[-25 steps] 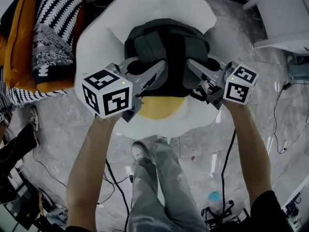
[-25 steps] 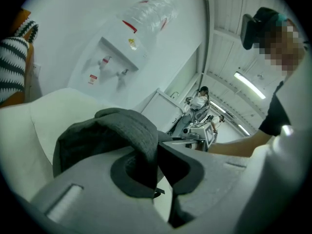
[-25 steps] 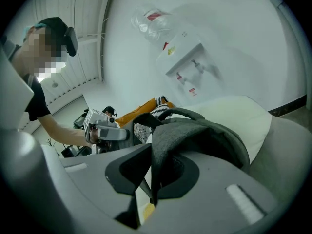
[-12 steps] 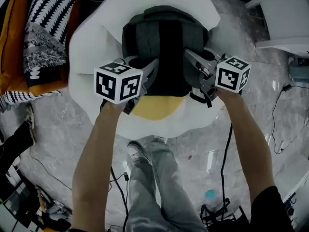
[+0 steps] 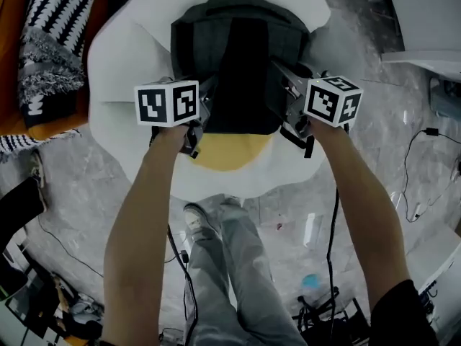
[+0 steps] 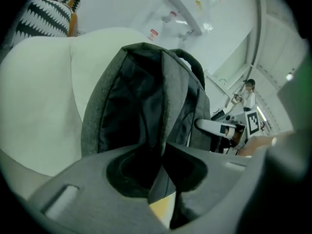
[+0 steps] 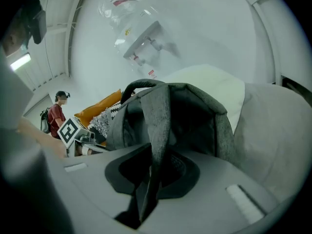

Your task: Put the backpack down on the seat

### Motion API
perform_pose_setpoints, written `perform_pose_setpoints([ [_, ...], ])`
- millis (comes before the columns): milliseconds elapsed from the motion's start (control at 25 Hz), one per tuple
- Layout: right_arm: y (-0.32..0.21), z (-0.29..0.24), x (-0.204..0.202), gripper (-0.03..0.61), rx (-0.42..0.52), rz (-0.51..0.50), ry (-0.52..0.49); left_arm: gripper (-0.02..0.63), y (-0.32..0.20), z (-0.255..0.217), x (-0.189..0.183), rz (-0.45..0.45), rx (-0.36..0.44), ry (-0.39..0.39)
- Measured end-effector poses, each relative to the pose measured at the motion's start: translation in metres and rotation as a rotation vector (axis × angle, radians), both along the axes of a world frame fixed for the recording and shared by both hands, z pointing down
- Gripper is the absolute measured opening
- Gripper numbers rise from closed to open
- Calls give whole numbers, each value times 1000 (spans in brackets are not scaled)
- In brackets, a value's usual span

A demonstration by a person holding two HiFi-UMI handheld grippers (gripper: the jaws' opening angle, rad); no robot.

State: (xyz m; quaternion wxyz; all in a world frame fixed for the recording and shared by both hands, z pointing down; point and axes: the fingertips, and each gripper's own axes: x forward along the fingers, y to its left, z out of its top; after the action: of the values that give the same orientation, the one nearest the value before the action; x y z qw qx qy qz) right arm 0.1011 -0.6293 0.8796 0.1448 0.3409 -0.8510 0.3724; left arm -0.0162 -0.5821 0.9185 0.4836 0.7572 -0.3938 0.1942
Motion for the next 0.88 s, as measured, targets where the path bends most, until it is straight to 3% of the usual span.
perform_pose_setpoints([
  [80,-3,4,1,44,0,-3,39,118,4,0,-1,-19,-18,23],
  [160,-6,1,0,46,3,-9,54,189,9,-7,-5,-67,-19,95],
  [240,-1,-3,0,70,-4,-15,58,219,16,-14,-13,-128,-15,149],
  [360,10,-7,10,217,-11,-14,82,223,25,-28,-25,-123,6,133],
  [400,13,-9,17,229,-10,-1,92,222,26,-35,-28,-107,21,122],
  [600,46,-17,35,232,-8,57,163,216,31,-75,-34,-50,108,128],
  [880,106,-45,33,153,-21,213,190,149,61,-119,-29,-42,147,133],
])
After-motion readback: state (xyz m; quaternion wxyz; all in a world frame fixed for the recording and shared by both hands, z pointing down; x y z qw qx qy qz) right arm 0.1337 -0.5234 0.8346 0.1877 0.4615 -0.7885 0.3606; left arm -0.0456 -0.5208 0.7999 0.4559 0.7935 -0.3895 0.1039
